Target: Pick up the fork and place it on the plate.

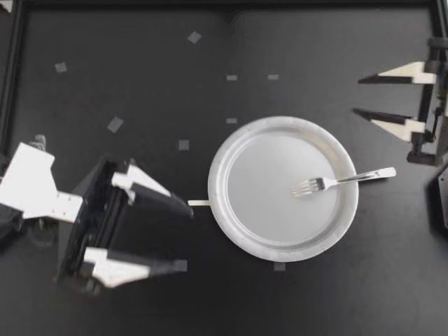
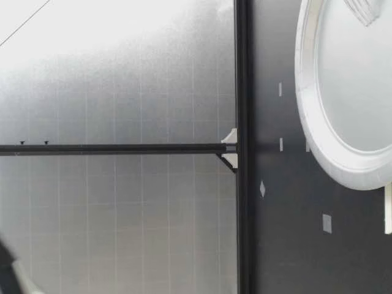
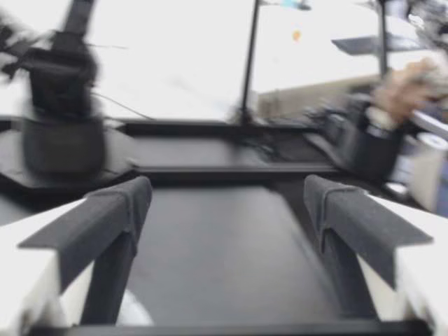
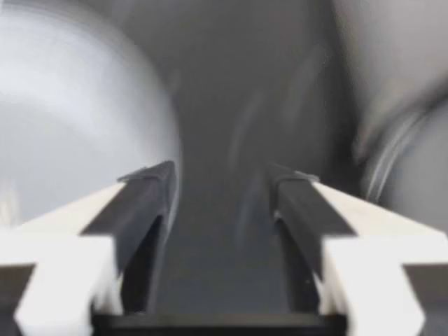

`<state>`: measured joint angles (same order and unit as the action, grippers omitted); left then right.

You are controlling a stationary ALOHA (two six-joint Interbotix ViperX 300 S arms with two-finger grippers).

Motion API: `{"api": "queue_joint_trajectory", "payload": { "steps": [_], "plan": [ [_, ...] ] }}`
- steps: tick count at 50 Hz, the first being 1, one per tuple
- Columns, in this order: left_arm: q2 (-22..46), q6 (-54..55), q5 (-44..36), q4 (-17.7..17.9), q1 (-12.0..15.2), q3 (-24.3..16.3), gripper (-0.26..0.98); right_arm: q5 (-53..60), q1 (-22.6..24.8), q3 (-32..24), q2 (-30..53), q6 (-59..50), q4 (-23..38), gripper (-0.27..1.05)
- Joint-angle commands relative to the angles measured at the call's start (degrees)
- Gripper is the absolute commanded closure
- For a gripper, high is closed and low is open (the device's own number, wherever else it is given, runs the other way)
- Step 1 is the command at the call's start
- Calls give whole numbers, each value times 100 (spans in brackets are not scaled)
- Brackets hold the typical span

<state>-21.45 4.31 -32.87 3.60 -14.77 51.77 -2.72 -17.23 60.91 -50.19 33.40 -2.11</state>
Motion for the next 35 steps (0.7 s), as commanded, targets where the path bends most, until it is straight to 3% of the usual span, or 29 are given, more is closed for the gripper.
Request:
{"api": "queue_joint_trajectory", "payload": {
  "steps": [1, 9, 15, 19, 29, 35],
  "plan": [
    [-149, -378, -729, 18, 360, 246, -9, 1538, 703, 62, 18, -220, -185, 25],
    [-352, -1292, -290, 53, 527, 211, -4, 2118, 1266, 53, 396, -1547, -650, 25],
    [-281, -1617, 712, 281, 545, 79, 2, 2074, 1389, 202, 765, -2936, -659, 25],
    [-149, -1608, 853, 343, 545, 105, 5, 2118, 1389, 457, 1011, -3806, -650, 25],
    [62, -1600, 378, 422, 545, 299, 6, 2329, 1389, 668, 940, -4087, -554, 25],
    [70, -1600, 272, 686, 580, 483, 6, 2417, 1389, 765, 686, -4078, -545, 25]
  ]
}}
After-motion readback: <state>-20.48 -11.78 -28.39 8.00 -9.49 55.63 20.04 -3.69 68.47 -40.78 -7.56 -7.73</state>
